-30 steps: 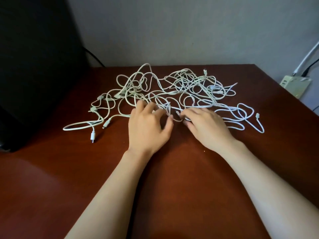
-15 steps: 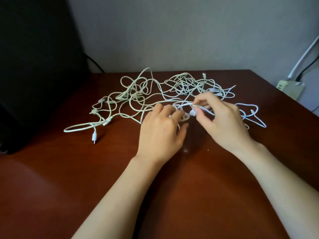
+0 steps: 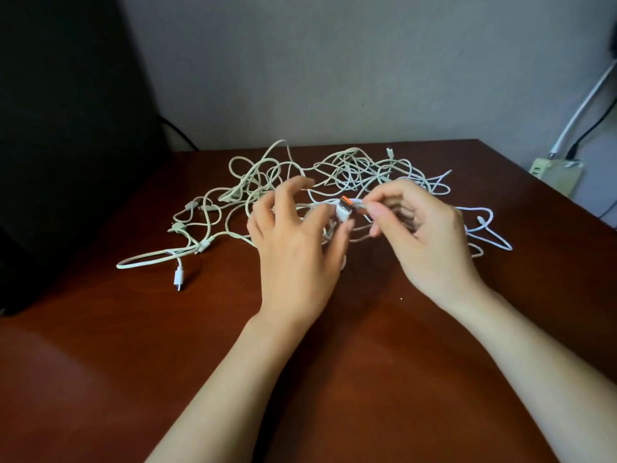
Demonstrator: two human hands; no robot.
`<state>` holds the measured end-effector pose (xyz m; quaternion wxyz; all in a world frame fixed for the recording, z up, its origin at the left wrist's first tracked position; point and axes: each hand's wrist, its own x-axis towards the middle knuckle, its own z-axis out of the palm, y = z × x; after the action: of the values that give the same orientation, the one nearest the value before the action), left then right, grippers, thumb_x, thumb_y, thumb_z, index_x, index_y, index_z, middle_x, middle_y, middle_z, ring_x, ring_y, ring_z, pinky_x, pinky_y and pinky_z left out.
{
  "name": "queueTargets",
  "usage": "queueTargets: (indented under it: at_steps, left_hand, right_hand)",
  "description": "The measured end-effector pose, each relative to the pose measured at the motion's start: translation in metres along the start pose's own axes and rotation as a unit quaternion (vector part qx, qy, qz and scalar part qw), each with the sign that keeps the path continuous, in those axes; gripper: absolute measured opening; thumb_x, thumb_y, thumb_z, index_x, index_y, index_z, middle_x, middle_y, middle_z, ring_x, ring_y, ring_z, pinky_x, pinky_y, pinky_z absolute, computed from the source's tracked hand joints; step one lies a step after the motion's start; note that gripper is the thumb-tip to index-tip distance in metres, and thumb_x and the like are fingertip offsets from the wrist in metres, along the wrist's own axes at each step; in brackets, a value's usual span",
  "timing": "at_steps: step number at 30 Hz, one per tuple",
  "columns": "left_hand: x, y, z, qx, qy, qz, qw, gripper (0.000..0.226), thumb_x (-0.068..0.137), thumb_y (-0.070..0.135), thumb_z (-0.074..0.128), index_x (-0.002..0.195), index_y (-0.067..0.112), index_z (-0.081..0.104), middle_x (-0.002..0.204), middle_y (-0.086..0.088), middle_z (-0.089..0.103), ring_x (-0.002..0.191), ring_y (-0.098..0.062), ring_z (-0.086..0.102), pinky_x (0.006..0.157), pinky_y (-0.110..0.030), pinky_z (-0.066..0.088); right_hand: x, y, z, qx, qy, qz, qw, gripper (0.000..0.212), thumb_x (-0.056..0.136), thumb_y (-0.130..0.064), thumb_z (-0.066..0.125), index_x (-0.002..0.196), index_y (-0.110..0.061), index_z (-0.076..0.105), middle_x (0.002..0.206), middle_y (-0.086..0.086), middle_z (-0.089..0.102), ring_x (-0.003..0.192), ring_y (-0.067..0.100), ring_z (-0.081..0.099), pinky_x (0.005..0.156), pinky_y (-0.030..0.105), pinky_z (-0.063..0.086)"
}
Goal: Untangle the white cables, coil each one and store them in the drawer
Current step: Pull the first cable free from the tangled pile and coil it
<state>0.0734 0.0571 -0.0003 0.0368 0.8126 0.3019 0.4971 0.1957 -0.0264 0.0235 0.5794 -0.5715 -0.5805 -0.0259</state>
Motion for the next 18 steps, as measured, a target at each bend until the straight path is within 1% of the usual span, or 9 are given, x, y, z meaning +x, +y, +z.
queueTargets:
  at_steps: [2,4,7,8,10,12,13,15,18]
  left_hand:
    - [0.000,0.004,-0.004,-0.047,0.011,0.005,0.999,0.027,0.091,0.035,0.052,0.087,0.012,0.066,0.123,-0.009,0.055,0.112,-0.023,0.035,0.093,-0.040,0.032]
    - [0.000,0.006,-0.007,-0.089,0.013,-0.005,0.996,0.029,0.093,0.033,0.047,0.087,0.012,0.065,0.122,-0.003,0.053,0.111,-0.017,0.034,0.095,-0.034,0.030]
    - [0.002,0.009,-0.010,-0.170,0.016,-0.037,0.985,0.027,0.096,0.031,0.041,0.091,0.016,0.063,0.116,0.009,0.046,0.107,-0.009,0.034,0.096,-0.021,0.026]
    - [0.003,0.011,-0.012,-0.200,0.019,-0.047,0.979,0.024,0.097,0.029,0.040,0.093,0.019,0.061,0.112,0.010,0.047,0.107,-0.008,0.037,0.096,-0.019,0.027]
    - [0.006,0.017,-0.017,-0.284,0.019,-0.081,0.955,0.021,0.101,0.023,0.037,0.094,0.022,0.057,0.101,0.012,0.054,0.102,-0.006,0.049,0.092,-0.020,0.036]
    - [0.008,0.020,-0.020,-0.372,0.001,-0.136,0.918,0.024,0.103,0.018,0.035,0.093,0.017,0.057,0.091,0.010,0.064,0.091,-0.004,0.059,0.084,-0.019,0.044]
    - [0.009,0.021,-0.020,-0.397,-0.010,-0.156,0.904,0.025,0.104,0.017,0.034,0.093,0.014,0.057,0.088,0.008,0.067,0.086,-0.006,0.062,0.082,-0.021,0.046]
    - [0.009,0.021,-0.017,-0.427,-0.024,-0.184,0.885,0.025,0.104,0.016,0.033,0.091,0.013,0.054,0.083,0.005,0.069,0.076,-0.011,0.066,0.075,-0.022,0.050]
    - [0.008,0.017,-0.012,-0.429,-0.023,-0.208,0.879,0.024,0.104,0.016,0.034,0.086,0.015,0.051,0.075,0.001,0.069,0.067,-0.013,0.064,0.068,-0.023,0.052]
  right_hand:
    - [0.002,0.003,-0.003,-0.050,0.030,-0.026,0.998,0.008,0.090,-0.008,0.061,0.091,-0.016,0.063,0.081,-0.010,0.064,0.072,0.003,0.062,0.073,0.012,0.046]
    - [0.005,0.006,-0.007,-0.133,0.065,-0.068,0.987,0.002,0.088,-0.005,0.064,0.089,-0.006,0.066,0.083,-0.011,0.062,0.078,0.001,0.058,0.076,0.006,0.041]
    - [0.009,0.015,-0.017,-0.221,0.123,-0.111,0.961,0.002,0.085,0.002,0.065,0.084,0.003,0.066,0.080,-0.009,0.055,0.076,-0.002,0.044,0.074,0.000,0.032]
    - [0.010,0.019,-0.021,-0.240,0.144,-0.112,0.954,0.002,0.085,0.003,0.065,0.082,0.004,0.065,0.078,-0.009,0.052,0.074,-0.003,0.040,0.071,0.001,0.031]
    - [0.013,0.030,-0.030,-0.264,0.186,-0.093,0.942,0.004,0.085,0.002,0.064,0.082,0.003,0.064,0.075,-0.008,0.051,0.071,-0.001,0.037,0.065,0.007,0.028]
    - [0.014,0.040,-0.039,-0.277,0.209,-0.058,0.936,0.005,0.087,-0.002,0.061,0.083,0.002,0.062,0.073,0.001,0.059,0.067,0.008,0.044,0.065,0.015,0.028]
    - [0.014,0.046,-0.043,-0.289,0.204,-0.038,0.935,0.006,0.088,-0.004,0.061,0.084,0.001,0.061,0.073,0.006,0.061,0.067,0.017,0.050,0.063,0.019,0.029]
    - [0.010,0.055,-0.047,-0.346,0.155,0.002,0.925,0.006,0.087,-0.007,0.062,0.083,-0.004,0.061,0.076,0.011,0.063,0.072,0.030,0.055,0.064,0.028,0.033]
    - [0.006,0.062,-0.043,-0.390,0.076,0.009,0.918,0.007,0.086,-0.011,0.063,0.085,-0.006,0.068,0.096,0.009,0.067,0.089,0.034,0.056,0.075,0.032,0.043]
